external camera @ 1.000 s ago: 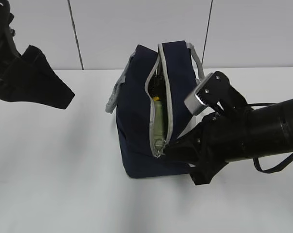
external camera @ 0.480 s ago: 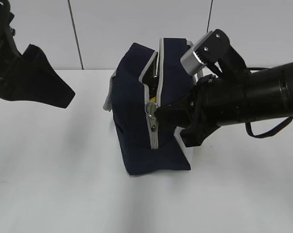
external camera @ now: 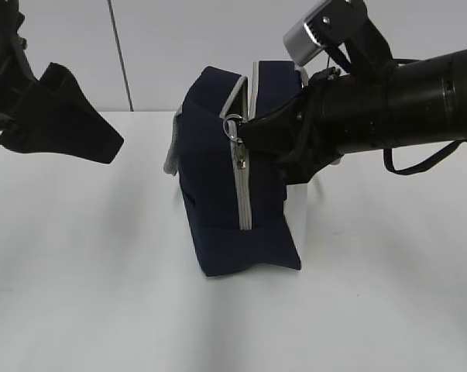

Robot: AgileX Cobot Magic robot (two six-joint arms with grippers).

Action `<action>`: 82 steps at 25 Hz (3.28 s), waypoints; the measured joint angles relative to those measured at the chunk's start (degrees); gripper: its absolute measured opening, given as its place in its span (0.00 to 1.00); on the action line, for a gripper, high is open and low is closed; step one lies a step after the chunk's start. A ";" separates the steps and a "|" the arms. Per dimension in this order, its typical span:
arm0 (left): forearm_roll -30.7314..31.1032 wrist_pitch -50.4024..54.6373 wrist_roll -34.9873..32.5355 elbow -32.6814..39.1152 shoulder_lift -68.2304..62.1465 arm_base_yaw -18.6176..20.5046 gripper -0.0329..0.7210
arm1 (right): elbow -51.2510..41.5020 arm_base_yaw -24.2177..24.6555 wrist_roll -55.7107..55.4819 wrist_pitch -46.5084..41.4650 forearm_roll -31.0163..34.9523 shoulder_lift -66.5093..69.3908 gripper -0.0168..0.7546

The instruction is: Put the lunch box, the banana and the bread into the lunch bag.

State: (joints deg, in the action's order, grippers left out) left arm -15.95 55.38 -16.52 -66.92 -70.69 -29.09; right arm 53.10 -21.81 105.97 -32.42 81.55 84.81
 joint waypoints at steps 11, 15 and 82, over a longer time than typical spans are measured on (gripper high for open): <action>0.00 -1.37 -0.16 0.00 0.00 0.00 0.70 | 1.11 0.00 -0.12 7.17 0.00 -4.01 0.00; -0.06 -2.13 -0.23 0.00 0.00 0.00 0.70 | 2.64 0.00 0.00 7.67 1.23 -4.01 0.00; -74.13 -35.65 -79.66 20.19 -18.29 0.00 0.37 | 4.90 0.34 1.11 -0.39 1.51 1.72 0.00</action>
State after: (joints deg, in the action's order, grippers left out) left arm -90.08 19.73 -96.18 -46.73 -88.98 -29.09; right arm 58.00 -21.47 107.08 -32.81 83.06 86.54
